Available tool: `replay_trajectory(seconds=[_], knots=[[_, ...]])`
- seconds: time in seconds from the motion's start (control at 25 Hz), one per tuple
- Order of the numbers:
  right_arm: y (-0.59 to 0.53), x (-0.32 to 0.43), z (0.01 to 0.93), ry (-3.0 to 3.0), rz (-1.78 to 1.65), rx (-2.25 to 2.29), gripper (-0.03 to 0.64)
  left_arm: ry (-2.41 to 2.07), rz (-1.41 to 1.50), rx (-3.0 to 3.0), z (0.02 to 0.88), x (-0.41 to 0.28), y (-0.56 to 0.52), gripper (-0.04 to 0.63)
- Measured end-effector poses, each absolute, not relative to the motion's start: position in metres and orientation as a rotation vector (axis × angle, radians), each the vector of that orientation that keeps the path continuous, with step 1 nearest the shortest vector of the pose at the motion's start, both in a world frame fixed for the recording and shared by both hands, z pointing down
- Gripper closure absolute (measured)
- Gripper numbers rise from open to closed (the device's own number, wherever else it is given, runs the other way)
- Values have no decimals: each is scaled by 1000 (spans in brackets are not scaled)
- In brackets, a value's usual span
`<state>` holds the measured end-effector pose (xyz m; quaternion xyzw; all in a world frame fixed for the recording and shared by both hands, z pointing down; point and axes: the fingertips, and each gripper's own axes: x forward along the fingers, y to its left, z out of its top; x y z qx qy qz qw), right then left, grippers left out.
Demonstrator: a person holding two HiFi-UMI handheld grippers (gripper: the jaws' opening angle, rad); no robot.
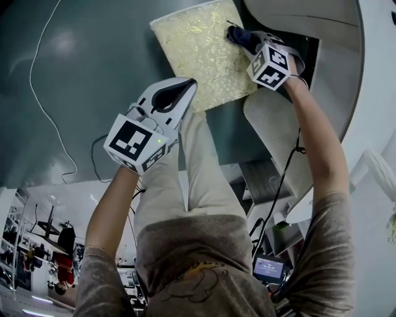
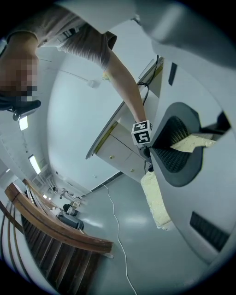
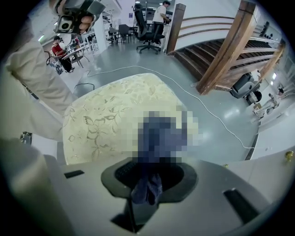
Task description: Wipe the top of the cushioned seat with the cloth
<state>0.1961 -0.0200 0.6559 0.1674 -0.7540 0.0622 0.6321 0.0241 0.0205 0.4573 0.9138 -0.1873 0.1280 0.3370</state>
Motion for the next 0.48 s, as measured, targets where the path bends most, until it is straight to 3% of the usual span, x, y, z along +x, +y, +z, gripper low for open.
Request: replay_trajectory(seconds=[0.48], knots=[[28,186,649,-1731,150,395,532,-400,357,2410,453,33,38,577]])
